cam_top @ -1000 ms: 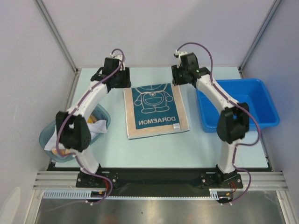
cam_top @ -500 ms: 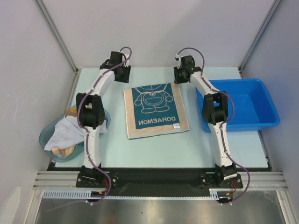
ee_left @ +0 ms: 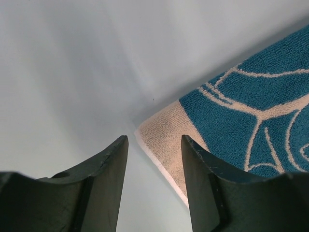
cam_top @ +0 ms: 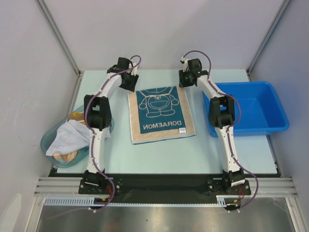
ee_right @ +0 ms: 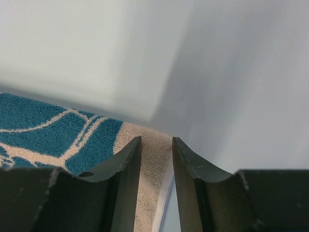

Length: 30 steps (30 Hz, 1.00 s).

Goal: Fold and stack the towels
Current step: Fold the towel

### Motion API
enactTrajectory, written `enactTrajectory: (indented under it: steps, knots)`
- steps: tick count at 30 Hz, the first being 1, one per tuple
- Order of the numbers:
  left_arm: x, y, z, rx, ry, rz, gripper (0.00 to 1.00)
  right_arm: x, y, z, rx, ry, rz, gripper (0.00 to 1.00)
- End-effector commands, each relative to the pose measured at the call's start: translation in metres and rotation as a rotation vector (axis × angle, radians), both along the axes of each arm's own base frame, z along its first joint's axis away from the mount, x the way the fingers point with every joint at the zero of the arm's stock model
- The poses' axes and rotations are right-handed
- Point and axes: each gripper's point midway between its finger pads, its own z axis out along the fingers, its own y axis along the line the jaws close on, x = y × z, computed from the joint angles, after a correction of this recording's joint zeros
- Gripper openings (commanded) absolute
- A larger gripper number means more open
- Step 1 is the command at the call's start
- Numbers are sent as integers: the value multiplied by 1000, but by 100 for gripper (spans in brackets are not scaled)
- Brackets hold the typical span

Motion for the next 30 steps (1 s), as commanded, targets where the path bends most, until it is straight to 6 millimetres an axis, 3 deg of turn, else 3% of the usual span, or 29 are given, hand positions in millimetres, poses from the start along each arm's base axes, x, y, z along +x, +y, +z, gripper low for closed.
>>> enactTrajectory:
  steps: [1,10,19,27,30]
  knots:
    - [13,-3,8,10,-46,-45,54,8,3,4,0,-36,19,38]
    - [22,12,-11,94,-46,9,54,16,-8,1,-15,-53,-24,38]
    - [27,13,-19,110,-48,0,52,11,-12,-3,10,-2,-62,39]
    - [26,-7,-21,12,-40,-44,42,8,-14,-23,88,72,-98,31]
    - [26,-10,-22,-1,-36,-52,33,8,-15,-24,107,78,-99,26]
